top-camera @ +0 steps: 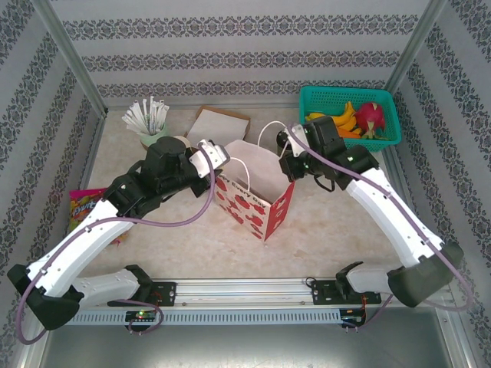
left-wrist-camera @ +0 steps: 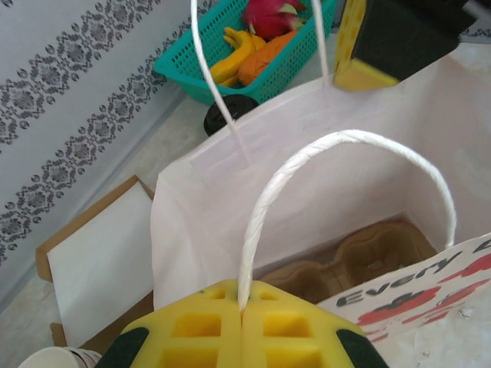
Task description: Pack the takeout coffee
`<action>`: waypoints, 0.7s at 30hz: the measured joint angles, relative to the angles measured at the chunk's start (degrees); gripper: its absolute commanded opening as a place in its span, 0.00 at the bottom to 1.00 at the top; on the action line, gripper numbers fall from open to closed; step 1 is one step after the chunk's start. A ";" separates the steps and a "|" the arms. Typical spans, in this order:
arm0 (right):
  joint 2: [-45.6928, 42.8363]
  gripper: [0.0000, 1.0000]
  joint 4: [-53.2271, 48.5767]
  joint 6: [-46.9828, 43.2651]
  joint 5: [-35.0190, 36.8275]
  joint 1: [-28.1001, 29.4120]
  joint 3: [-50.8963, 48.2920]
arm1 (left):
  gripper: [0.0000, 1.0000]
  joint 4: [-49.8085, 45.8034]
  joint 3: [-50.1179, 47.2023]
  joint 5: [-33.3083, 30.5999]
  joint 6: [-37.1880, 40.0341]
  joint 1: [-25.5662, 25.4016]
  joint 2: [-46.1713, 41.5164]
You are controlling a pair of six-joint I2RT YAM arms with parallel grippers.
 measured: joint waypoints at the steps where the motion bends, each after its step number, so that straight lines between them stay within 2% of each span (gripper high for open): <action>1: -1.14 0.10 0.02 1.03 0.61 0.26 -0.57 | 0.04 0.00 0.00 0.26 0.02 0.24 0.42; 7: -5.64 0.11 2.27 7.85 2.86 1.01 -5.25 | 0.04 0.74 0.00 2.14 0.24 4.50 3.04; 16: -3.56 0.13 9.07 14.12 3.45 3.63 -7.32 | 0.06 3.19 0.00 3.78 1.16 10.56 5.60; 19: -2.80 0.19 10.36 15.08 3.23 3.63 -7.32 | 0.11 3.43 0.02 4.26 1.38 11.67 5.62; 21: -2.38 0.28 10.69 15.72 2.93 3.63 -7.32 | 0.25 3.43 0.07 5.07 1.60 11.98 5.62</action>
